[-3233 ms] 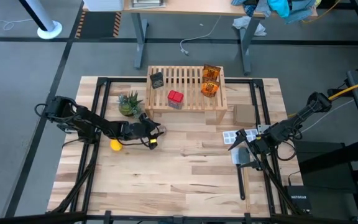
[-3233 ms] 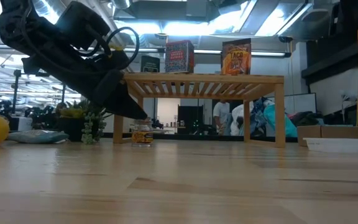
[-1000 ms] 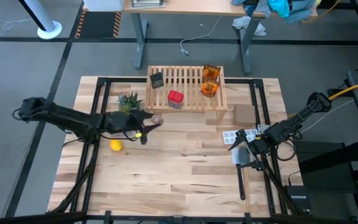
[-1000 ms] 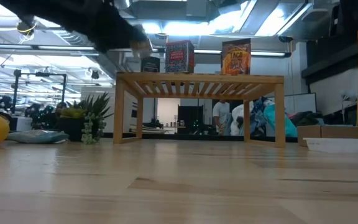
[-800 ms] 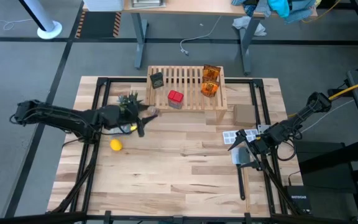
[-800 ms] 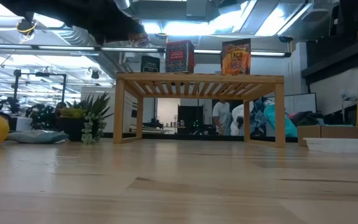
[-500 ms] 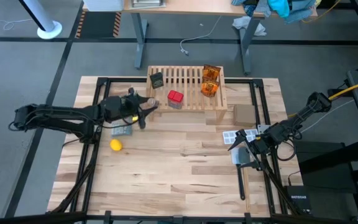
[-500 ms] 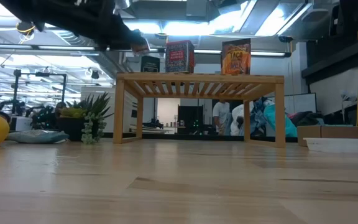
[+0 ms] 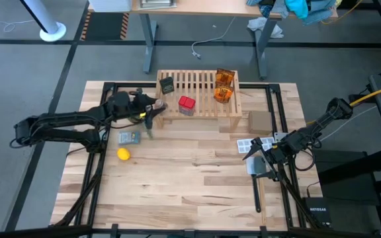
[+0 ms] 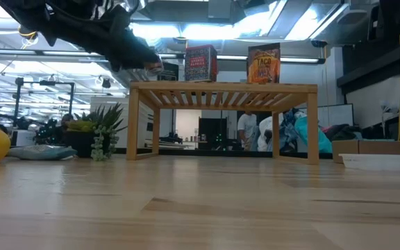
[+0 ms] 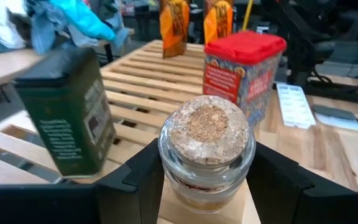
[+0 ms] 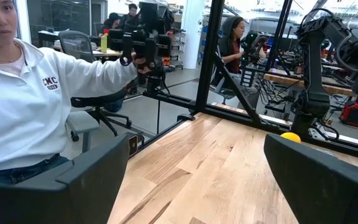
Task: Shelf spices
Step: Put the brown seasoning bottle on the shelf, then return to Home Position
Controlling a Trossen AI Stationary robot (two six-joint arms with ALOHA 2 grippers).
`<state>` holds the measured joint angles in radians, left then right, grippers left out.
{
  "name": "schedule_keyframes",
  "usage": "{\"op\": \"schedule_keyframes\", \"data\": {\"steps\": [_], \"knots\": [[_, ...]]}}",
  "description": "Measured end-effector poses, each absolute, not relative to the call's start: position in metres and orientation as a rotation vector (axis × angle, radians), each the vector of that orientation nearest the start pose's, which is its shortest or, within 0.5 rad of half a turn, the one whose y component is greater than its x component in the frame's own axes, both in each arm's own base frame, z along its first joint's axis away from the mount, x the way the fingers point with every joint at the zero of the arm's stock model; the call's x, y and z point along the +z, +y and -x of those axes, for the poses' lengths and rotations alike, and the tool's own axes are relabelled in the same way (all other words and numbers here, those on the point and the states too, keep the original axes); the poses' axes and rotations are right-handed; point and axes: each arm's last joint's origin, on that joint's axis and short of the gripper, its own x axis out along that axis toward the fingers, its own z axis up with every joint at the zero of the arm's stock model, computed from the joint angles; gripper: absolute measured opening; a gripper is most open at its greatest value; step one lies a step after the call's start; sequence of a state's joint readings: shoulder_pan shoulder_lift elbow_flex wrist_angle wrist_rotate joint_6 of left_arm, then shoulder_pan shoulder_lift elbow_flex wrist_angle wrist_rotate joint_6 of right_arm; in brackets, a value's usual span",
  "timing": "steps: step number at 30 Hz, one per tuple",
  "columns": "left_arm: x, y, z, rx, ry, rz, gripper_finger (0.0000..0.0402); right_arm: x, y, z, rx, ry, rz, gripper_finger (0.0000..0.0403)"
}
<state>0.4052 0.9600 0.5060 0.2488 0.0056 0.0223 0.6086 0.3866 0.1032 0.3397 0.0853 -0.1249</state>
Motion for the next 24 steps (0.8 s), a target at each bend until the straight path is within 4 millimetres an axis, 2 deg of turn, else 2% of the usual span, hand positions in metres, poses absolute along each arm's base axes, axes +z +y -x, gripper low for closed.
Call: {"op": "schedule_keyframes", "data": {"steps": [13,20,24], "knots": [[0.234,0.092,-0.200,0.389,0.269,0.036,0.0178,0.197,0.069,-0.103,0.520,-0.079,0.106,0.0380],[0.236,0.093,-0.201,0.394,0.234,0.053,0.0239,0.197,0.069,-0.103,0.519,-0.079,0.106,0.0380],[0.238,0.093,-0.201,0.394,0.212,0.052,0.0252,0.197,0.069,-0.103,0.519,-0.080,0.105,0.0380]]}}
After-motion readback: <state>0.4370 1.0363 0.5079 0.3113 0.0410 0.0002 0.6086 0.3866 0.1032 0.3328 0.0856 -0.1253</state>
